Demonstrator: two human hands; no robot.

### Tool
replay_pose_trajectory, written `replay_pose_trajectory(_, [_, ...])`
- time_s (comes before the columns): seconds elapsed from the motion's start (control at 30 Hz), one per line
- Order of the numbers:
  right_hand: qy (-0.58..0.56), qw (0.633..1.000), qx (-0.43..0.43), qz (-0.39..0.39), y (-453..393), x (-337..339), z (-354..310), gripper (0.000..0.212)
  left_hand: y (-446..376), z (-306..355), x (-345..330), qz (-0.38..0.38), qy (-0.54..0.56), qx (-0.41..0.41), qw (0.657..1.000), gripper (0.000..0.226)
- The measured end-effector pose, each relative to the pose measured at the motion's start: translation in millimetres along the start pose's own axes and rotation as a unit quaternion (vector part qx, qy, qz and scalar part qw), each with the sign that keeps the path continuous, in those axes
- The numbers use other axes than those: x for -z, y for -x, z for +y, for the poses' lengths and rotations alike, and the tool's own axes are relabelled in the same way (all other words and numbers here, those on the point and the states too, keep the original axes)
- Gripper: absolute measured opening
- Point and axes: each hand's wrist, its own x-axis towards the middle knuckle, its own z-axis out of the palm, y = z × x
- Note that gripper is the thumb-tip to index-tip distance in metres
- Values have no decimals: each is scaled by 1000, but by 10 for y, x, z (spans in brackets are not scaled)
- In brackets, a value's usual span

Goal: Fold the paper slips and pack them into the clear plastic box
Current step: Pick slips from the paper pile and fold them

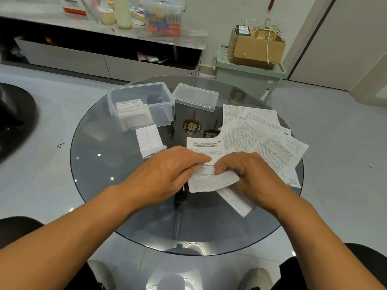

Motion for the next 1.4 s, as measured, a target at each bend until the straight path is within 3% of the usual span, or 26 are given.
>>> replay_pose_trajectory(0.07, [-24, 999, -31, -21, 26, 60, 1, 13, 15, 35, -10, -4, 9, -16, 1000, 41])
replay_pose_trajectory(0.27, [-149, 983, -100, -46, 53, 106, -62, 8, -5, 68, 103, -140, 72, 118, 980, 84])
replay_pose_trajectory(0.33, [-153, 981, -121, -13, 30, 35, -77, 21, -12, 79, 144, -154, 147, 147, 966, 97])
replay_pose_trajectory(0.43, [-164, 974, -153, 38, -7, -144, -136, 59, -27, 83, 128, -118, 200, 174, 957, 111])
replay_pose_trajectory(0.57, [-103, 980, -161, 58, -37, -272, -247, 94, -61, 94, -42, -17, 185, 197, 963, 102])
replay_pose_trajectory(0.7, [-103, 976, -182, 60, -87, -261, -202, 100, -49, 50, -120, 3, 114, 188, 976, 98])
replay_pose_trajectory(0.83, [-123, 967, -216, 60, -57, -111, -81, 88, -29, 16, -120, 9, 89, 172, 981, 88])
replay_pose_trajectory(0.97, [-153, 964, -211, 58, -17, -42, -80, 67, -39, -115, -114, -6, -46, 80, 996, 54])
replay_pose_trajectory(1.07, [-171, 963, -205, 41, -17, -10, -79, 63, -30, -125, -126, -81, -90, 55, 991, 68])
replay_pose_trajectory(1.17, [-204, 961, -185, 28, -20, -22, -87, 61, -44, -101, -115, -83, -132, 40, 987, 76])
replay_pose_trajectory(1.3, [-196, 973, -114, -37, -3, 5, -80, 68, -101, -79, -110, -58, -152, 3, 987, 61])
replay_pose_trajectory(1.4, [-143, 983, -106, -48, 8, -34, -70, 56, -104, -101, -140, -27, -162, -32, 986, 44])
